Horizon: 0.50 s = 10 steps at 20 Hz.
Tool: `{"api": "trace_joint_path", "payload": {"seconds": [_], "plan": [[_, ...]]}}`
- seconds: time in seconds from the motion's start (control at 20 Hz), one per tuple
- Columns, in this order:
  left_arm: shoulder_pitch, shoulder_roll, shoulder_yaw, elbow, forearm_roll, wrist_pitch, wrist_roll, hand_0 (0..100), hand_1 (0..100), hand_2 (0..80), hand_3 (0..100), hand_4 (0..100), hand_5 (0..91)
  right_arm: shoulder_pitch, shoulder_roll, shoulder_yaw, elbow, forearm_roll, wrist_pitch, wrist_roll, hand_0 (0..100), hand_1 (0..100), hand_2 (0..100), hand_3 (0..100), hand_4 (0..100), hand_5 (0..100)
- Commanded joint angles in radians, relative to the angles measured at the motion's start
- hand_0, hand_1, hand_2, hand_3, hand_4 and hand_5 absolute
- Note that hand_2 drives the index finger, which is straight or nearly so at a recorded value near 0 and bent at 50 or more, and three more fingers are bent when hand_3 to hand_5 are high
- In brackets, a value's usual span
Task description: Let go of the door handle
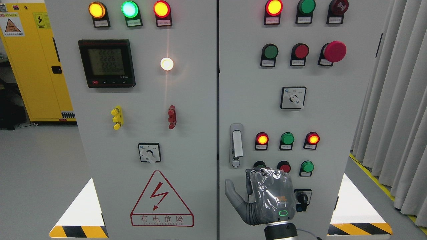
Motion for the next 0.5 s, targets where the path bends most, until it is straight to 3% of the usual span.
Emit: {"api": "trace_joint_path", "payload": {"seconds": [0.0,0.45], "plan": [[0.0,0.0,-0.001,0.0,0.0,0.002,0.0,12,56,0.0,0,0,0.0,-0.029,-0.003,-0.004,-0.004,0.004,0.002,0.007,33,15,95,100,100,100],[0.0,0.0,0.0,0.0,0.0,0.003,0.0,12,56,0.0,0,0,0.0,-0.074,-0.002,-0.006,0.019,0.008,0.012,0.032,32,27,95,100,100,100]]}}
